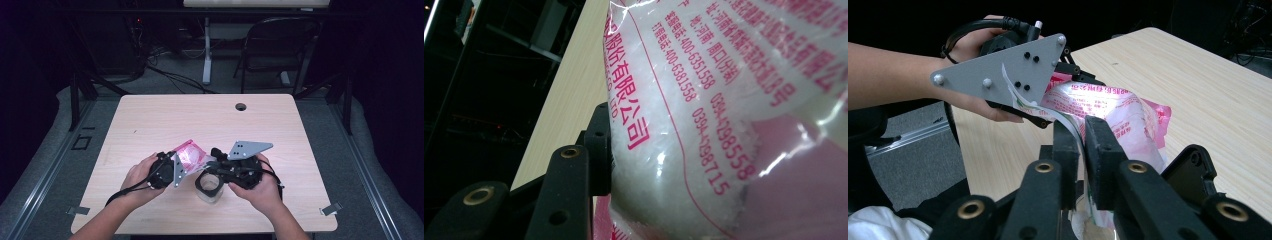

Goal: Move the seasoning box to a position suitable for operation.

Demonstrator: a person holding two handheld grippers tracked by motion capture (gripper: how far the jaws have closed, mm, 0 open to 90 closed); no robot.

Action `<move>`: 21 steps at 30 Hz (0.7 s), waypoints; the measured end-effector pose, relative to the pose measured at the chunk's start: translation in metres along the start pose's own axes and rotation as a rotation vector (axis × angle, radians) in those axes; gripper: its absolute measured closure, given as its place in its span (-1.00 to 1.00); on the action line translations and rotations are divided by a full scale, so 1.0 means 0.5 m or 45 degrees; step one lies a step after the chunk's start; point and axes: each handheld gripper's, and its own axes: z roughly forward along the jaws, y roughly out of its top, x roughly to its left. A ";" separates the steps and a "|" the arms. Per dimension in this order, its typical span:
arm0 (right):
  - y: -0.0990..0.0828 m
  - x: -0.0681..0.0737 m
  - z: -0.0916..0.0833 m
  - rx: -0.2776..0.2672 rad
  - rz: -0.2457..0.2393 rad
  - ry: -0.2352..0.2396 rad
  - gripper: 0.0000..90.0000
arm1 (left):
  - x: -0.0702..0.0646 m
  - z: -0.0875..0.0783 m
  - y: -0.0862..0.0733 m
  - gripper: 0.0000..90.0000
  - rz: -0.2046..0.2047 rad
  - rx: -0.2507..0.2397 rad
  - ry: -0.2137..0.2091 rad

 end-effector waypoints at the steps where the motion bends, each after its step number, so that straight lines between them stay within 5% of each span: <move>1: 0.000 0.000 0.000 0.000 0.005 0.000 0.93 | 0.000 0.000 0.000 0.32 0.002 -0.001 0.004; 21: -0.006 -0.010 0.005 -0.009 0.120 0.034 1.00 | 0.001 -0.003 -0.001 0.34 0.020 -0.024 0.069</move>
